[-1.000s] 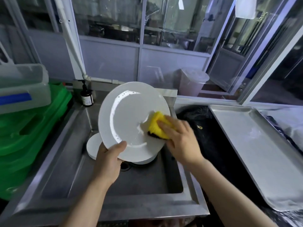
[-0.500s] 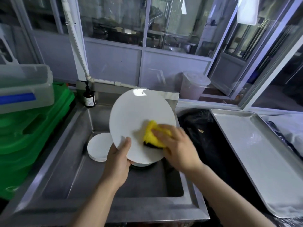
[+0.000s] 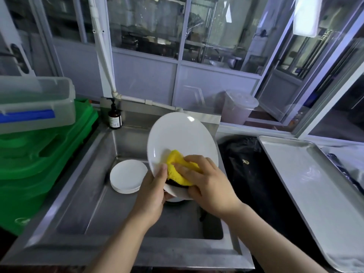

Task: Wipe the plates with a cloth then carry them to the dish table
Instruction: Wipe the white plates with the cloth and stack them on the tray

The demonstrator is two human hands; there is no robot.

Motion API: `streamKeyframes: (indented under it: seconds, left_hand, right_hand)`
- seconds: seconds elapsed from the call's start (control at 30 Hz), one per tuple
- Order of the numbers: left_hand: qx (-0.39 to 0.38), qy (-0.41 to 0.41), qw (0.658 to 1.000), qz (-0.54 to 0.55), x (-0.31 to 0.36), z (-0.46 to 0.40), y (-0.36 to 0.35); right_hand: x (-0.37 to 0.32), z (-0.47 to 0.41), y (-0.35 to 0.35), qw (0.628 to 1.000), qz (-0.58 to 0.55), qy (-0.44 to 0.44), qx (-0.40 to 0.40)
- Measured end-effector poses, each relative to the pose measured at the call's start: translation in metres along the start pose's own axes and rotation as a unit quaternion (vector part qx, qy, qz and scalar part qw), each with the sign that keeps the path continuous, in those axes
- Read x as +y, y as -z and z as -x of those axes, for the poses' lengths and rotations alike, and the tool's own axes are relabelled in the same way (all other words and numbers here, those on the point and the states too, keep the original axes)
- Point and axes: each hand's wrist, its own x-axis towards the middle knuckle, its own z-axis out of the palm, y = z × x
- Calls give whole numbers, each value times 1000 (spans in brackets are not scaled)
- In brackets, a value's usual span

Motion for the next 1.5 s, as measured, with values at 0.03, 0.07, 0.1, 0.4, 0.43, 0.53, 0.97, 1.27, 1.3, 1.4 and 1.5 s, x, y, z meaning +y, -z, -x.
streamKeyframes:
  seconds: [0.03,0.07,0.1,0.4,0.43,0.53,0.97,1.27,1.3,1.4,1.5]
  left_hand:
    - [-9,3,1000,-11,1,0,1]
    - [-11,6,1000,-22,2,0,3]
    - [-9,8,999,-36,2,1,4]
    - [-7,9,991,-131,3,13,3]
    - [-10,9,991,-131,4,14,2]
    - [-20,5,989,-149,9,16,-2]
    - [-48,17,984,-168,11,22,8]
    - [-35,42,973,-223,10,23,16]
    - [-40,46,973,-222,10,23,16]
    - [-74,43,980,-179,9,20,19]
    - [-117,24,985,-125,15,18,28]
  right_hand:
    - [11,-3,2,1000,3,-22,-1]
    - [24,-6,4,998,6,-58,7]
    - [37,-9,7,994,9,-103,22]
    - [55,-24,5,969,19,-216,115]
    - [52,-29,6,968,12,-223,117]
    - [43,-40,9,970,-3,-211,120]
    - [7,-34,5,999,-12,-28,35]
    - [27,-34,2,972,-52,-206,96]
    - [20,-35,3,978,-52,-184,84]
    - [-7,-31,2,991,-78,-111,7]
    - [-25,-23,2,993,-88,-41,-60]
